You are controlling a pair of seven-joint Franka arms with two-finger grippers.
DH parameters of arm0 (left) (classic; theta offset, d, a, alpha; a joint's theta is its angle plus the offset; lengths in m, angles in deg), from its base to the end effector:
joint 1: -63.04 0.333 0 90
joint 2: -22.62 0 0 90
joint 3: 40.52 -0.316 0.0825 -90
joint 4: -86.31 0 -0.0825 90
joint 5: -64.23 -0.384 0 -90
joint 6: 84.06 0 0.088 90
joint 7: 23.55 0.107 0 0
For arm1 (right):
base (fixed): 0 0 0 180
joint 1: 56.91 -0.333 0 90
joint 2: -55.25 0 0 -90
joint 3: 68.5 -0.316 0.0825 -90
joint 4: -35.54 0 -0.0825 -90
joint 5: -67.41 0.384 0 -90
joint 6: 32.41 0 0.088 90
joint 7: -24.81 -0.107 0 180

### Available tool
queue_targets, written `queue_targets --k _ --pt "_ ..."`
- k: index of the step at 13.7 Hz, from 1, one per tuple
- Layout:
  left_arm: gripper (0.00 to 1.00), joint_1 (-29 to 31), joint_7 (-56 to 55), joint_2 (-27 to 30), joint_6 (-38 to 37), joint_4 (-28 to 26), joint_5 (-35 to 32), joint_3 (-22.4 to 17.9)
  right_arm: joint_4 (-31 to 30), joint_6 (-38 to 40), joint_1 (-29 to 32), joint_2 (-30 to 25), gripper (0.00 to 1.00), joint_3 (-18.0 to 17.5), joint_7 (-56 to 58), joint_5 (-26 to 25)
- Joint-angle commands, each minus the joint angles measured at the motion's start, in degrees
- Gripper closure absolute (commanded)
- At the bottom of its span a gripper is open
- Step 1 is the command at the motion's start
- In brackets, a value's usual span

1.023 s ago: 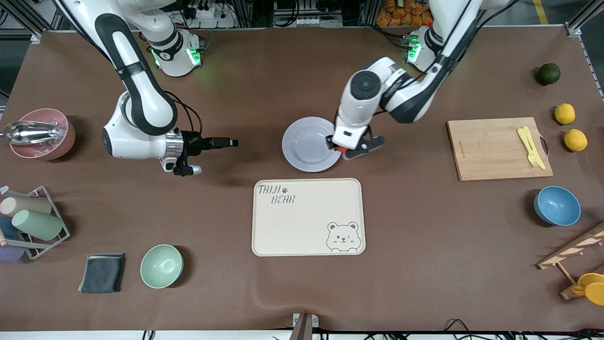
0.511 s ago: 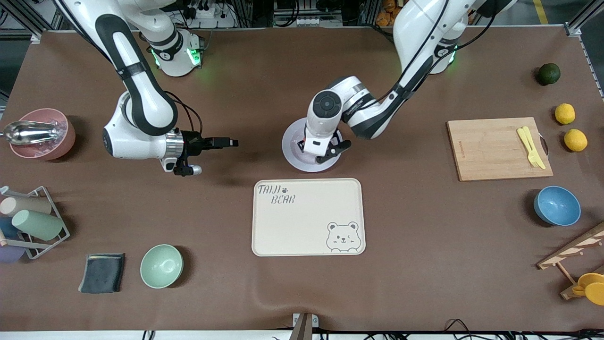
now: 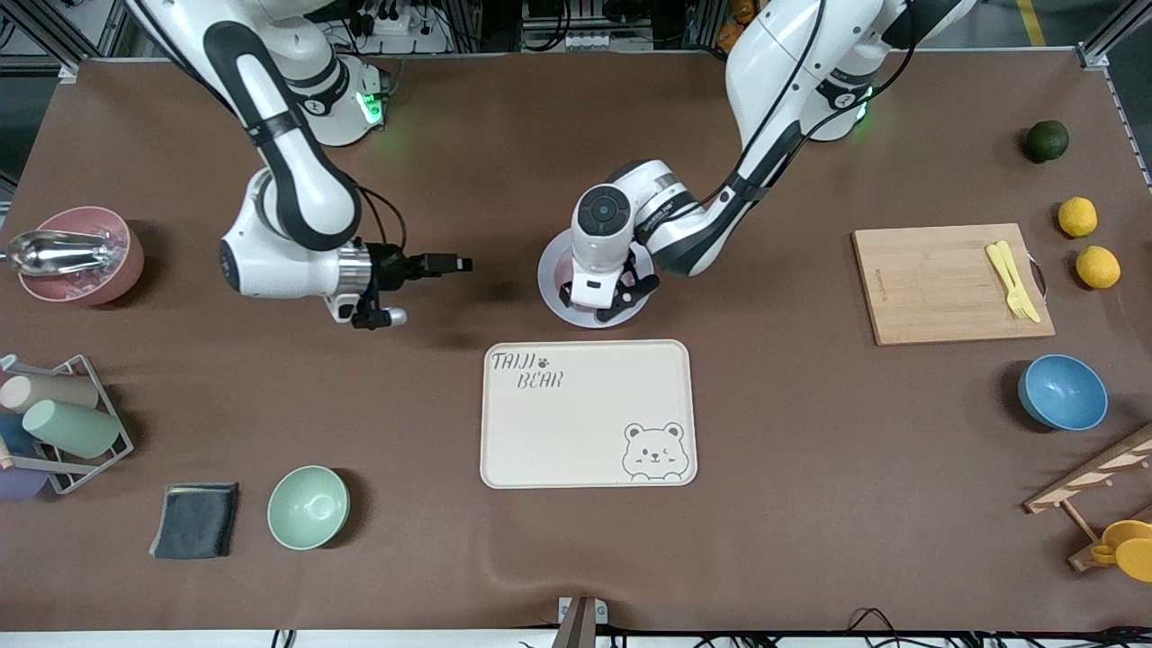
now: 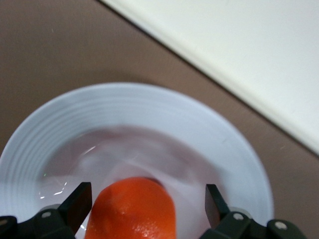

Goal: Place orange and plate with both arms
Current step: 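Carry the orange to the white plate with the left gripper, then release the orange onto the plate and withdraw the left gripper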

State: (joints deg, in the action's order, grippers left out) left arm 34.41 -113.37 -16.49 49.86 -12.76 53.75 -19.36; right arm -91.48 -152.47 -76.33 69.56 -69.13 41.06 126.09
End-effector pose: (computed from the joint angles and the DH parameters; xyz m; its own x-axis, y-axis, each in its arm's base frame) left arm 0.4490 -0.4921 0.2071 0.7957 0.5971 -0.1015 0.5986 -0.8008 -0.0181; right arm 0.4778 0.2186 0.2536 0.9371 0.0602 -0.3439 -0.1946 -0.7277 -0.6577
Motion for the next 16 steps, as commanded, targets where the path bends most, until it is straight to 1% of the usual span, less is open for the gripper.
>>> queue_targets --k 1,3,5,6,9,11,14,16 --pt "0.00 2.4 -2.6 5.9 -1.3 0.2 -1.0 -0.1 -0.9 -6.1 -6.7 1.2 0.00 0.3 0.7 6.2" --pt "0.00 5.2 -2.6 11.0 -1.4 0.0 -0.9 0.1 -0.8 -10.4 -11.5 3.8 0.00 0.3 1.1 12.5" --pt "0.00 8.0 -1.9 15.4 -1.4 0.0 -1.0 0.6 -0.4 -15.8 -16.6 5.7 0.00 0.4 4.0 19.6" --pt "0.00 8.9 -1.3 17.5 -1.5 0.0 -1.0 0.6 -0.2 -17.3 -17.7 6.9 0.00 0.4 6.1 22.2" --pt "0.00 13.5 1.1 22.4 -1.9 0.0 -0.9 0.7 0.4 -17.5 -17.9 9.7 0.00 0.4 12.2 27.0" --pt "0.00 14.4 7.2 24.5 -6.5 1.0 -1.0 0.7 0.5 -17.8 -18.8 10.8 0.00 0.4 13.9 30.0" --pt "0.00 14.8 16.0 26.6 -18.8 5.5 -1.0 0.1 1.8 -19.6 -20.6 13.1 0.00 0.4 16.4 35.2" --pt "0.00 17.5 25.4 28.5 -25.4 7.8 -0.9 0.1 2.5 -19.7 -21.1 14.2 0.00 0.4 18.3 38.4"
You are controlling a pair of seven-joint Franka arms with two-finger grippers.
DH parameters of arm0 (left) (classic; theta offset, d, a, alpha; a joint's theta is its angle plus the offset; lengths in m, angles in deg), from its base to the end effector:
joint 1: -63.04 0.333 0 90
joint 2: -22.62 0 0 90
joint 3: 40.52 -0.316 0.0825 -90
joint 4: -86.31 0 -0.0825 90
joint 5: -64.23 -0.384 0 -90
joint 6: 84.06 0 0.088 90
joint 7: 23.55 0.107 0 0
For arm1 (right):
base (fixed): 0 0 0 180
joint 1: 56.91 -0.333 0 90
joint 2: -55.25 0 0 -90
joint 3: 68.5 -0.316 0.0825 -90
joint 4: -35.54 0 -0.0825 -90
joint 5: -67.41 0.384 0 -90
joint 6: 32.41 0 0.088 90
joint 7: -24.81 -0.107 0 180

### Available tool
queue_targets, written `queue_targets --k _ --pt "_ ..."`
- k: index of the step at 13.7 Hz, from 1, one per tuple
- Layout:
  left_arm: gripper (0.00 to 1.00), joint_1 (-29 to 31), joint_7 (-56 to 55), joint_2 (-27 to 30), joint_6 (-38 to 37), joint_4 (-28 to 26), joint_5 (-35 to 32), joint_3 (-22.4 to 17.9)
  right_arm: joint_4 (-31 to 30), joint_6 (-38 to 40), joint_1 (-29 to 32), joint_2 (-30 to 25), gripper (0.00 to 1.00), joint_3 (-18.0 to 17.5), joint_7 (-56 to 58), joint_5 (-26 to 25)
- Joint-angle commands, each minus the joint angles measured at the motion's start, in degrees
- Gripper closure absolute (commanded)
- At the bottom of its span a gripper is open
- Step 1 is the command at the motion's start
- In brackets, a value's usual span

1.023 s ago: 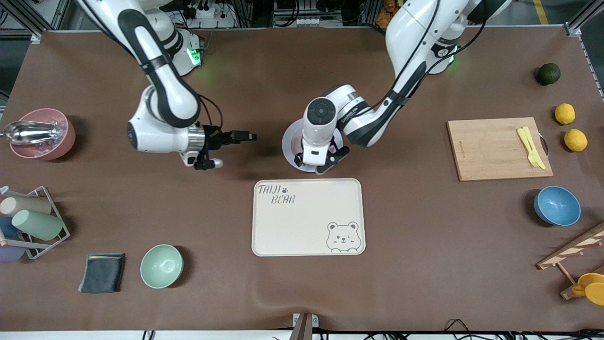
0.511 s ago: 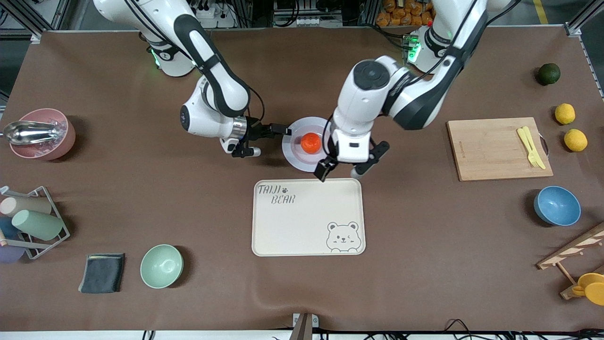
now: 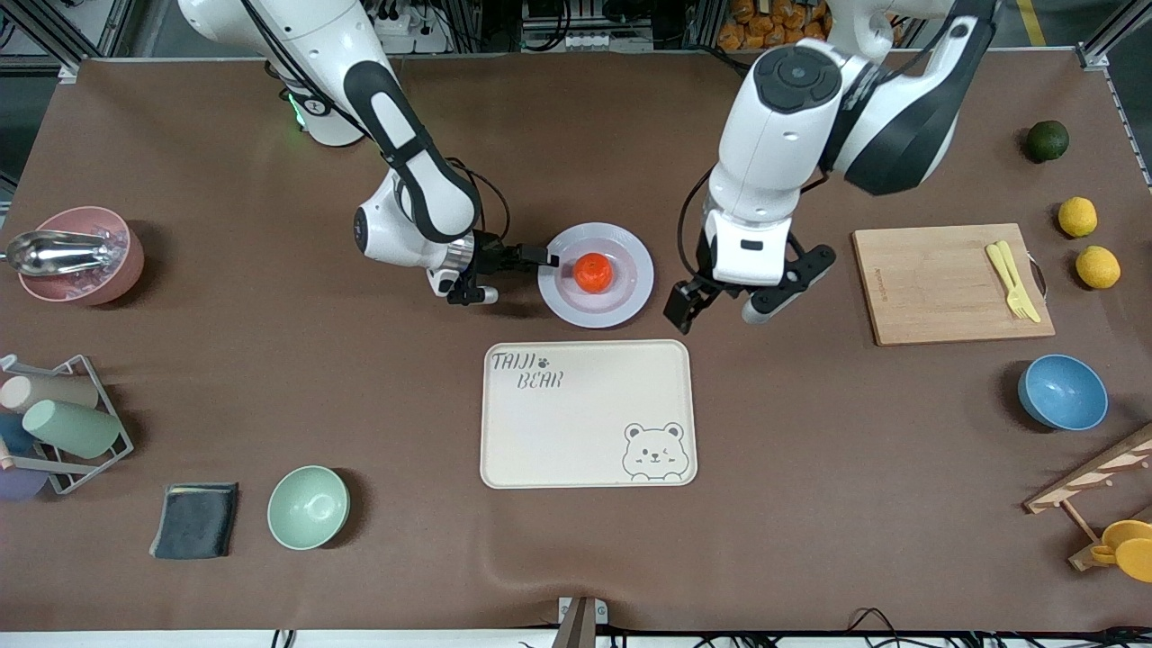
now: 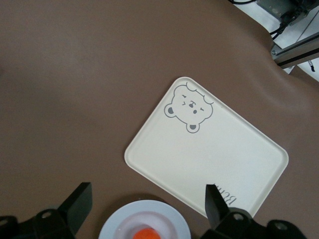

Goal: Place orange and plate with both arms
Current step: 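Release the orange onto the plate and withdraw the left gripper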

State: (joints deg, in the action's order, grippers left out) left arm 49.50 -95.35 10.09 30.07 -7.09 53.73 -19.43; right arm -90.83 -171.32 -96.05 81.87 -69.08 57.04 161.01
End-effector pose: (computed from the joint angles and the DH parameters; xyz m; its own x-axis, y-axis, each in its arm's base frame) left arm 0.5447 -0.3391 0.5129 0.8115 0.5668 0.1423 0.5548 -0.8237 0.1169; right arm 0.4021 0.3396 0.1507 0.9587 -0.0736 -0.2748 -0.2537 -0.6583 -0.7087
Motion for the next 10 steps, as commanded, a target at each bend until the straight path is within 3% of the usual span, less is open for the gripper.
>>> queue_targets --k 1,3,6,8,10 --pt "0.00 3.6 11.5 2.8 -7.7 2.9 -0.9 0.3 1.9 -0.8 -1.4 2.3 0.00 0.3 3.3 4.9" --pt "0.00 5.8 17.7 5.1 -12.1 3.1 -0.1 0.3 2.0 -0.8 -1.8 2.5 0.00 0.3 4.6 8.0" --pt "0.00 13.0 32.2 9.2 -16.2 2.7 8.4 -0.1 2.4 -0.8 -3.5 2.6 0.00 0.3 4.9 12.6" --pt "0.00 11.3 45.4 11.4 -19.2 2.8 9.5 -7.8 2.8 -0.9 -3.9 2.7 0.00 0.3 5.6 14.2" --pt "0.00 11.3 54.4 12.0 -22.3 2.9 10.4 -12.0 3.0 -0.9 -3.9 3.3 0.02 0.3 6.3 14.2"
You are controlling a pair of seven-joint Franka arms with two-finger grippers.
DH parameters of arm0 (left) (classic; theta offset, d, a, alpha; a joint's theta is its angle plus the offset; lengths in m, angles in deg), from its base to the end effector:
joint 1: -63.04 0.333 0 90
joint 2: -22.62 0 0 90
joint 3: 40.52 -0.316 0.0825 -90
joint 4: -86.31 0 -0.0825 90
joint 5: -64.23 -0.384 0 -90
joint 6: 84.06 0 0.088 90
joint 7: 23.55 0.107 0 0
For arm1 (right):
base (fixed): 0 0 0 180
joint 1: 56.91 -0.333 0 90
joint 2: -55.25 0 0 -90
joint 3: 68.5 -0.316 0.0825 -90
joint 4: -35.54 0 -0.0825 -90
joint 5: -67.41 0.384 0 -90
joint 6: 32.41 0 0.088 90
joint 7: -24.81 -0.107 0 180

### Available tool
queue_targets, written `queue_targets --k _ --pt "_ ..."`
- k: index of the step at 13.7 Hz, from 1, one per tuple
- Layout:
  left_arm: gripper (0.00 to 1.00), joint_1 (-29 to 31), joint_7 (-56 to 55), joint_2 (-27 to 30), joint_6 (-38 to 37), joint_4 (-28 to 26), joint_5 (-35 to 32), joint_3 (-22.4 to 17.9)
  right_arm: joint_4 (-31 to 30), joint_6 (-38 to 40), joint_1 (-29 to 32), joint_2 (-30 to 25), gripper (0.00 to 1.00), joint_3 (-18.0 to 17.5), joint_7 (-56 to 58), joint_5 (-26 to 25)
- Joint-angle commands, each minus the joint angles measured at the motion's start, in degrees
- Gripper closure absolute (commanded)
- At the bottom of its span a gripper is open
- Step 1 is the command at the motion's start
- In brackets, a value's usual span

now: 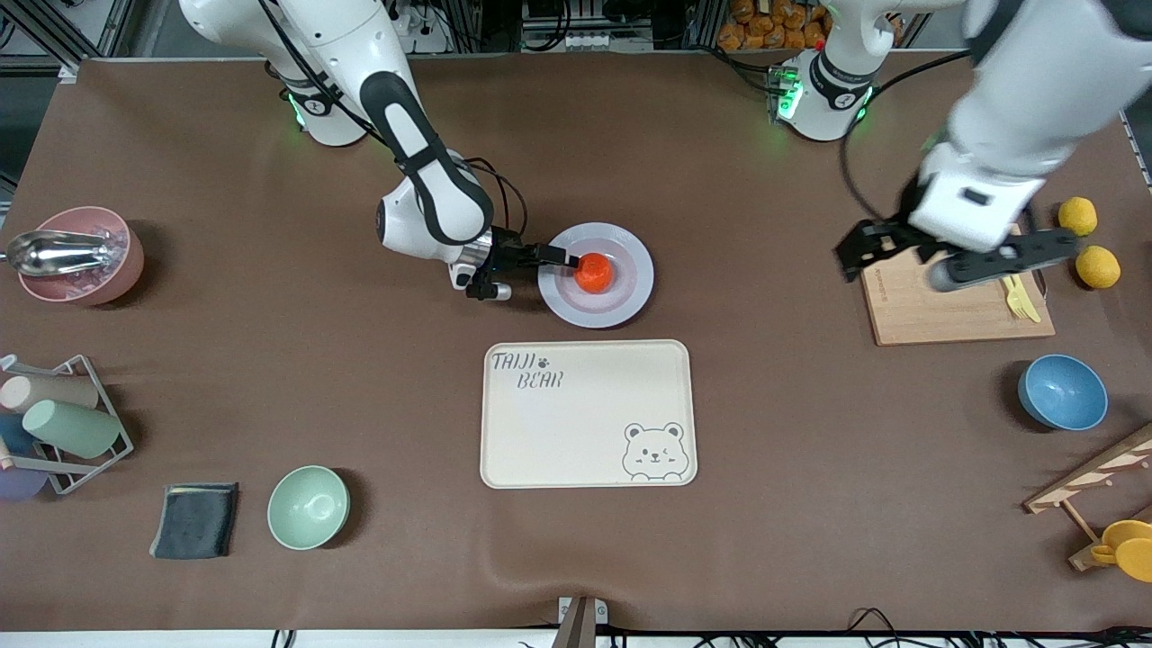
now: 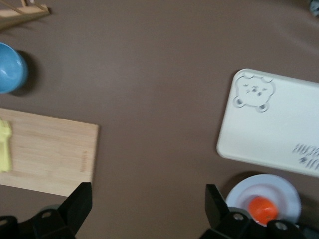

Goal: Place orange and plate with both arms
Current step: 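Release the orange onto the plate and withdraw the left gripper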

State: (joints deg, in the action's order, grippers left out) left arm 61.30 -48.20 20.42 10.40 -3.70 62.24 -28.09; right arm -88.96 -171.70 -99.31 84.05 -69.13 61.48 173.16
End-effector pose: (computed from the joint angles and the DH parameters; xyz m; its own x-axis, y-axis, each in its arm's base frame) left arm 0.5573 -0.1347 0.6103 0.9825 0.1799 0.0475 0.1804 -0.9836 -0.0073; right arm 0.3880 0.3666 0.1409 0.9481 -0.1362 -0.2872 -0.3112 -0.5821 -0.7512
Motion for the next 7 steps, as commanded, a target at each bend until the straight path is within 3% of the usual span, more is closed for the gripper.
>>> queue_targets --k 1,2,5,7 --pt "0.00 0.2 9.8 2.0 -3.3 -0.6 2.9 -4.5 1.1 -0.7 -0.7 1.3 0.49 0.4 2.5 2.4" --pt "0.00 1.7 12.1 2.8 -4.1 -0.7 3.0 -4.5 1.1 -1.0 -0.7 1.3 0.96 0.4 3.0 4.2" --pt "0.00 5.0 17.6 4.0 -6.0 -0.9 2.9 -4.7 1.5 -1.3 -1.5 2.4 1.00 0.4 8.9 11.8" --pt "0.00 6.0 20.3 4.8 -6.5 -1.0 2.8 -4.8 2.2 -1.3 -1.5 3.4 1.00 0.4 10.5 12.5"
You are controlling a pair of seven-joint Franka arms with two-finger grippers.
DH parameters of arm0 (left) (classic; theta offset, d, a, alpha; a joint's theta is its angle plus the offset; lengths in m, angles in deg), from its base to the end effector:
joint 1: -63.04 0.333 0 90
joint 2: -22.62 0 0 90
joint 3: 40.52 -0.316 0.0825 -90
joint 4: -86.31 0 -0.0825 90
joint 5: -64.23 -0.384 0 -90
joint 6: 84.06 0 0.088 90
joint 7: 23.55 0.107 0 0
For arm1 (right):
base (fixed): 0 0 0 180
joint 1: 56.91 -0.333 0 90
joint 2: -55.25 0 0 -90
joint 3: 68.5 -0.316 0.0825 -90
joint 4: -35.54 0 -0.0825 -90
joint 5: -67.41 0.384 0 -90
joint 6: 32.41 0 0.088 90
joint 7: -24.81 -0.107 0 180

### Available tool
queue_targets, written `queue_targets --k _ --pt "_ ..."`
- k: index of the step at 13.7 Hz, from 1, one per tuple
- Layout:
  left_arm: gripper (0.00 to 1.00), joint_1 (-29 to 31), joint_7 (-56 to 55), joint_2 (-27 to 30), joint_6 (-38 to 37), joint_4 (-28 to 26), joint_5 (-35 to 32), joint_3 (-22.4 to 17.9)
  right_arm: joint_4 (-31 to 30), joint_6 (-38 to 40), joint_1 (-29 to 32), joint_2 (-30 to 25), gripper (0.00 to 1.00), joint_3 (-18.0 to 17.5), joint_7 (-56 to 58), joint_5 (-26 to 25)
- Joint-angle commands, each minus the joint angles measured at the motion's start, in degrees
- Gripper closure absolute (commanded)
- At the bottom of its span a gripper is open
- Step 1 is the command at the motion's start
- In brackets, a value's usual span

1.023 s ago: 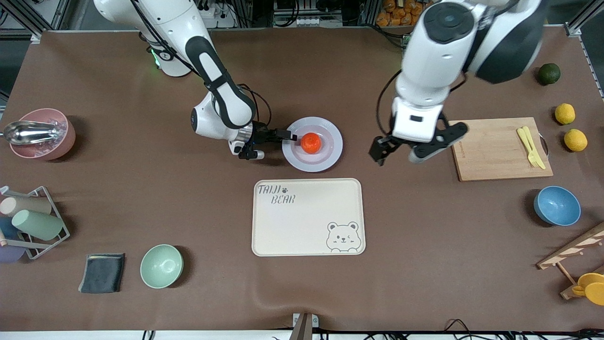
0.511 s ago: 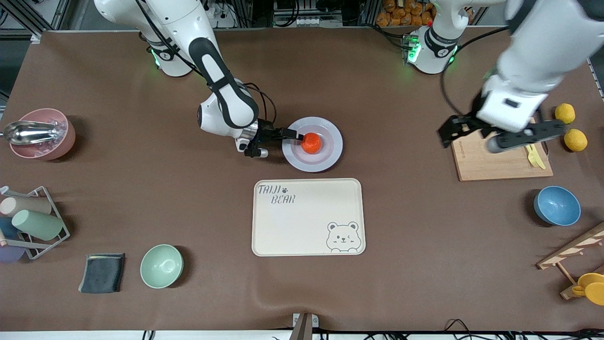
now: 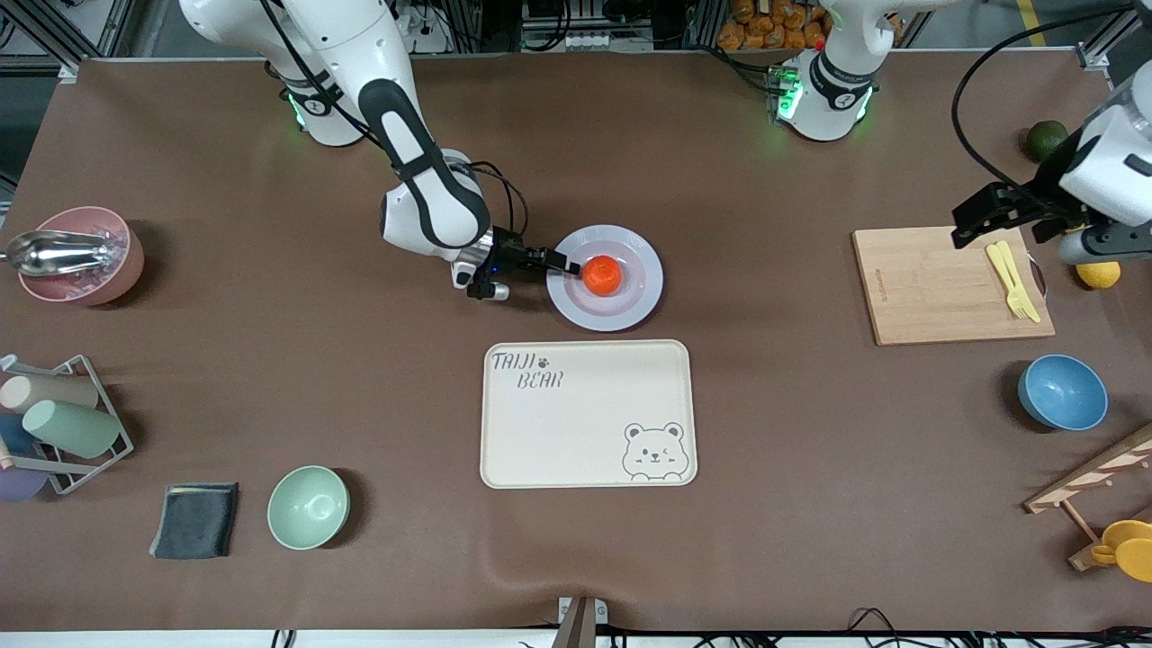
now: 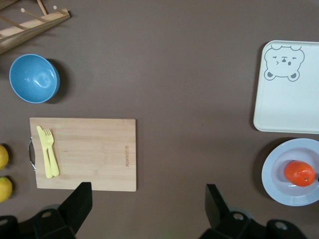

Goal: Place orange and plate with both arms
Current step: 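Grip the plate rim with the right gripper and slide it onto the tray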

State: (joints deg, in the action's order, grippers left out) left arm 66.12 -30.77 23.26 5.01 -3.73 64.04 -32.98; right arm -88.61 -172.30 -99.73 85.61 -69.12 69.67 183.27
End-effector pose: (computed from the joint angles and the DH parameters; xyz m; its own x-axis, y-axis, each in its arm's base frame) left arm 0.5478 -0.0428 0.6289 0.9988 0.0482 -0.0052 0.0482 -0.9988 -0.0055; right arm 0.3842 0.3663 0.1281 0.9495 -0.1957 -0.2451 -0.3128 -0.5319 -0.7869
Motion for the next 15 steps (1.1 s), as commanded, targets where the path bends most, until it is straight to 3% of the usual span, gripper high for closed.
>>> queue_targets --k 1,9,13,15 --pt "0.00 1.1 2.7 2.1 -1.7 -1.0 1.0 0.0 2.0 -0.7 -1.0 1.8 1.00 0.4 2.3 2.4" --pt "0.00 1.2 2.7 2.7 -2.9 -0.8 0.8 0.0 4.1 -1.3 -1.6 0.7 1.00 0.4 4.8 2.4" --pt "0.00 1.2 2.0 2.6 -2.9 -0.6 0.8 0.1 10.6 -6.7 -1.7 0.5 1.00 0.4 4.4 2.3" --pt "0.00 1.2 2.6 2.5 -2.9 -0.3 0.9 0.1 15.0 -6.7 1.3 3.3 1.00 0.7 4.0 1.6"
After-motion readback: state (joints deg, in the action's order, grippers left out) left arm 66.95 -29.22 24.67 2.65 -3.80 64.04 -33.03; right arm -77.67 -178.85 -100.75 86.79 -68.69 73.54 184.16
